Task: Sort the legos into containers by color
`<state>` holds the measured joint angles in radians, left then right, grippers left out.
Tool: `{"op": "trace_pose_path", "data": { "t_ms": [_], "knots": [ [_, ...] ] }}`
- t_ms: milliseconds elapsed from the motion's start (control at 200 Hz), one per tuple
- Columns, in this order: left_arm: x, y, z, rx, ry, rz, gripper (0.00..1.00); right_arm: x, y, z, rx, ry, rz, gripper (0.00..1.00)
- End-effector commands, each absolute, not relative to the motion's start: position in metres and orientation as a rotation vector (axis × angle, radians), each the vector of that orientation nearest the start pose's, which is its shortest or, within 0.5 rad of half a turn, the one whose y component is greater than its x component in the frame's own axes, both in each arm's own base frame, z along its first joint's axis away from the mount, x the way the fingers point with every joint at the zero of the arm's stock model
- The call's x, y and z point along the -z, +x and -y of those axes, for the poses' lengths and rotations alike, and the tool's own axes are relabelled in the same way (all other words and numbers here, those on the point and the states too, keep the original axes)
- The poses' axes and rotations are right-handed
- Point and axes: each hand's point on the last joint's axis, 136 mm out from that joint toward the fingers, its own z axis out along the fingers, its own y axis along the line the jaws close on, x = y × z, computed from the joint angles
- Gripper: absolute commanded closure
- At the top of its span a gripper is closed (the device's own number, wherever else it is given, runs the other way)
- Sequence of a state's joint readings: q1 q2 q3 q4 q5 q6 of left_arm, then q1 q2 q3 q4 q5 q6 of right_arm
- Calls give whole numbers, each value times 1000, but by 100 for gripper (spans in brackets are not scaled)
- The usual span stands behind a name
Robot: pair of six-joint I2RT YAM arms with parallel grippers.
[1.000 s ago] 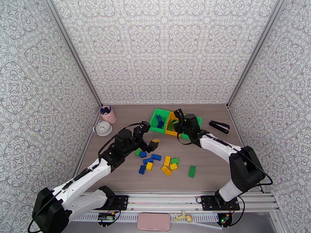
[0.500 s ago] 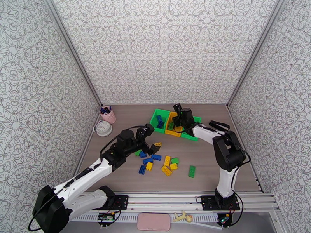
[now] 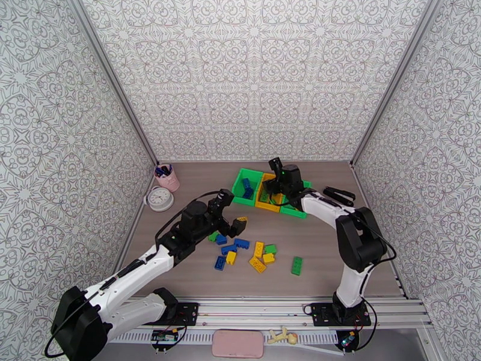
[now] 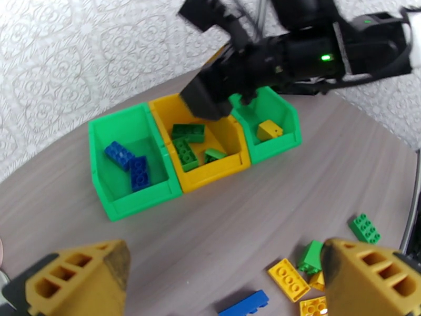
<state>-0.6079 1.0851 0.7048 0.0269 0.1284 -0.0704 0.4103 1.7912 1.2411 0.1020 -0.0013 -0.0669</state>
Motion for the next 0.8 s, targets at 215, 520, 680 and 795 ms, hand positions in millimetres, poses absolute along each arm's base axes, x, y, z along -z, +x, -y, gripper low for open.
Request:
{"op": "trace_pose_path", "data": {
  "t_ms": [215,520,680,795],
  "knots": [
    [-175,304,175,393,98,-2212,0,-233,430,-235,-376,-749,-1804,2],
    [-130,297,132,295,-472,-2459,7,-234,372,-262,-412,-989,-1754,0],
    [-106,285,136,241,-502,-2586,15,-233,359,-259,-406,-1017,-1748,0],
    [-92,278,145,189,-464,-2686,16,-234,360,-252,-371,-995,-1764,0]
  ]
}}
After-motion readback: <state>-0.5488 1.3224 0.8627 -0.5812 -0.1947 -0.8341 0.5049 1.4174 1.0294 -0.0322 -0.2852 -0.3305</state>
